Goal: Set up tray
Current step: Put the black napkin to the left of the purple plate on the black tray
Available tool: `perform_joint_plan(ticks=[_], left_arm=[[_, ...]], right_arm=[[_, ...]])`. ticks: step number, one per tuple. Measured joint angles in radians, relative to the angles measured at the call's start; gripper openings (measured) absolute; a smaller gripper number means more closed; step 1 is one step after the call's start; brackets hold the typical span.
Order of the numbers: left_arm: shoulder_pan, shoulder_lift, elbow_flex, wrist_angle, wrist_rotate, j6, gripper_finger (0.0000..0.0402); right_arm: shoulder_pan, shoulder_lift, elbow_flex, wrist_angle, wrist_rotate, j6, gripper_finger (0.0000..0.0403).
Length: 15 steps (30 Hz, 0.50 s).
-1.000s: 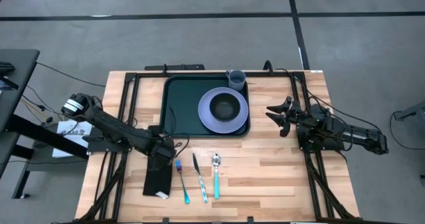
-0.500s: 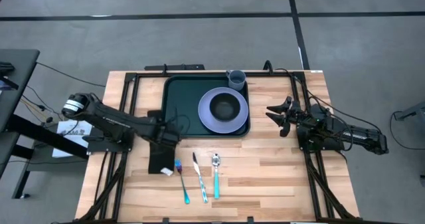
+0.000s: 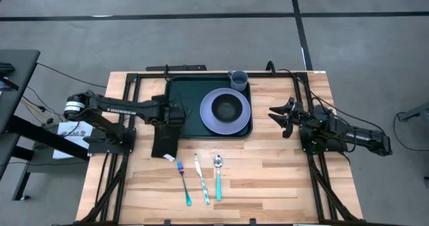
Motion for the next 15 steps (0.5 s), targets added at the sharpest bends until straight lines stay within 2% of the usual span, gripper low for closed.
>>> perform_joint_plan(ticks=[4, 10, 15], left_arm=[[0.068, 0.000, 0.077, 0.044, -0.040, 0.089, 0.0000], [0.194, -0.001, 0.160, 0.132, -0.040, 0.247, 0.0000], [0.299, -0.001, 0.167, 0.189, 0.022, 0.341, 0.0000]], right_arm=[[0.000, 0.000, 0.000, 0.000, 0.000, 0.000, 0.0140], [0.000, 0.000, 0.000, 0.000, 0.000, 0.000, 0.0140], [0.000, 0.000, 0.000, 0.000, 0.000, 0.000, 0.0137]])
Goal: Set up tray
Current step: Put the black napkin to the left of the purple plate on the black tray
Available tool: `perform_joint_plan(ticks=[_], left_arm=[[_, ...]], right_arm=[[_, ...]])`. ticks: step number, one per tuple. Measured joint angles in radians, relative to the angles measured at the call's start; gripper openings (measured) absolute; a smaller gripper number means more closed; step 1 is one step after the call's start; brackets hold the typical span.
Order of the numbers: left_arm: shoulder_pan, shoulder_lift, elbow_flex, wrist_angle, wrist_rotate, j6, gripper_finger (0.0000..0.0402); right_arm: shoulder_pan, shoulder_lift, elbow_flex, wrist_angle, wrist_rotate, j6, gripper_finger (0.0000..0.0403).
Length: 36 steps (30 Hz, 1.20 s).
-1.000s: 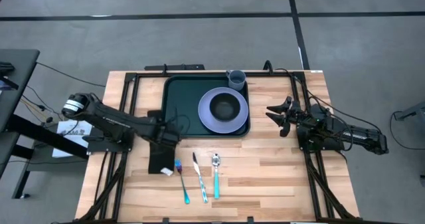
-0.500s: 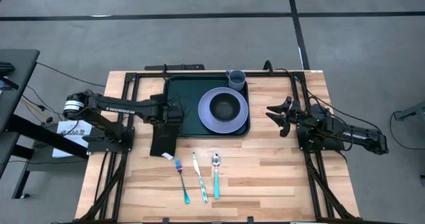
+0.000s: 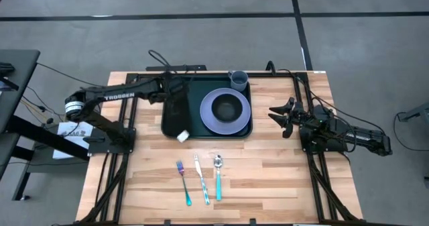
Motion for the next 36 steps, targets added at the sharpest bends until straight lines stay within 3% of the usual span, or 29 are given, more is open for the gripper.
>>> perform_joint_plan(ticks=[8, 26, 36], left_arm=[[0.091, 0.000, -0.008, 0.083, 0.081, 0.124, 0.0000], [0.093, 0.001, -0.113, 0.203, 0.089, 0.194, 0.0002], [0.093, 0.001, -0.113, 0.234, 0.085, 0.194, 0.0061]], right_arm=[[0.000, 0.000, 0.000, 0.000, 0.000, 0.000, 0.0139], [0.000, 0.000, 0.000, 0.000, 0.000, 0.000, 0.0137], [0.000, 0.000, 0.000, 0.000, 0.000, 0.000, 0.0138]])
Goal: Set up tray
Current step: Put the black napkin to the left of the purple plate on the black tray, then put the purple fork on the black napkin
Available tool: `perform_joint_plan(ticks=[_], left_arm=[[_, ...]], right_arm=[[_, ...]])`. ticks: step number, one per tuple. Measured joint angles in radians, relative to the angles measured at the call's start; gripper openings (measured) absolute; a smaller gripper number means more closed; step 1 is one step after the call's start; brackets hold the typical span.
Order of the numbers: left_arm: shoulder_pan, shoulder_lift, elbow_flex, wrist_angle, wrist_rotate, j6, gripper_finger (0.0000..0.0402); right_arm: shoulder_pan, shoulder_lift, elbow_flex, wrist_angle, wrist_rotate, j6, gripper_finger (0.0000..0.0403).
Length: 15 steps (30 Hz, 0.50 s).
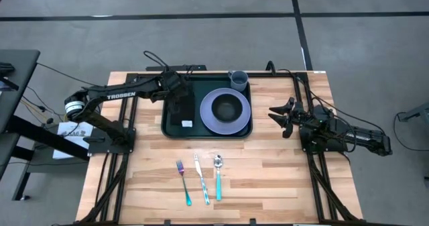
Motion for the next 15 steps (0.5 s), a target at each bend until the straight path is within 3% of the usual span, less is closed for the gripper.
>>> perform_joint_plan(ticks=[9, 15], left_arm=[[-0.003, 0.000, 0.000, 0.017, -0.039, -0.016, 0.0126], [-0.026, -0.005, 0.000, -0.009, -0.006, -0.182, 0.0135]], right_arm=[[0.000, 0.000, 0.000, 0.000, 0.000, 0.000, 0.0139], [0.000, 0.000, 0.000, 0.000, 0.000, 0.000, 0.0137]])
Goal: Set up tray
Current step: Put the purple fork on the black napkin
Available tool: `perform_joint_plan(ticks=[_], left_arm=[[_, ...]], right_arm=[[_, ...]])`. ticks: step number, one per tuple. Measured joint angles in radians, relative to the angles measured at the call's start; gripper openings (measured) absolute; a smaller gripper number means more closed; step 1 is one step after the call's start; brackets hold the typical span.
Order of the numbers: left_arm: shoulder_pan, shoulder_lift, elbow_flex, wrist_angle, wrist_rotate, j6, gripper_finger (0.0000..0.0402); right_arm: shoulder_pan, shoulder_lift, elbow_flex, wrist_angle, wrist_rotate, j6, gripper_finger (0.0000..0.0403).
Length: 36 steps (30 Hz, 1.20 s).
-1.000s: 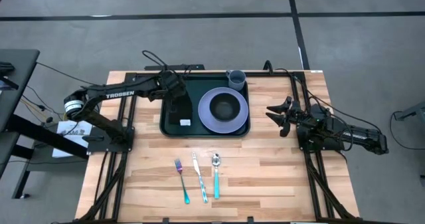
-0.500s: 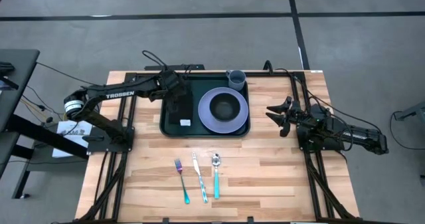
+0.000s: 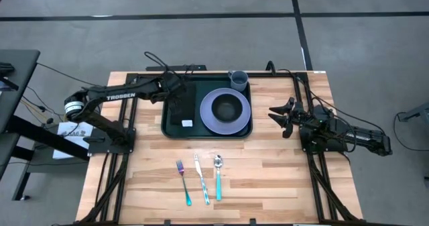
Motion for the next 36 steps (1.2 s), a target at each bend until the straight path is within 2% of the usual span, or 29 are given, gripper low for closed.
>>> perform_joint_plan(ticks=[8, 12, 16, 20, 23, 30, 36], left_arm=[[-0.054, 0.000, 0.000, -0.083, 0.306, -0.409, 0.0135], [-0.116, 0.000, 0.000, -0.092, 0.383, -0.550, 0.0135], [-0.212, -0.004, 0.000, -0.155, 0.383, -0.635, 0.0135], [-0.336, -0.045, 0.000, -0.244, 0.283, -0.741, 0.0135], [-0.418, -0.104, 0.000, -0.296, 0.244, -0.881, 0.0135], [-0.581, -0.257, 0.000, -0.303, 0.200, -1.199, 0.0135], [-0.699, -0.258, 0.000, -0.340, 0.172, -1.397, 0.0135]], right_arm=[[0.000, 0.000, 0.000, 0.000, 0.000, 0.000, 0.0137], [0.000, 0.000, 0.000, 0.000, 0.000, 0.000, 0.0137], [0.000, 0.000, 0.000, 0.000, 0.000, 0.000, 0.0139], [0.000, 0.000, 0.000, 0.000, 0.000, 0.000, 0.0137], [0.000, 0.000, 0.000, 0.000, 0.000, 0.000, 0.0137], [0.000, 0.000, 0.000, 0.000, 0.000, 0.000, 0.0138], [0.000, 0.000, 0.000, 0.000, 0.000, 0.000, 0.0138]])
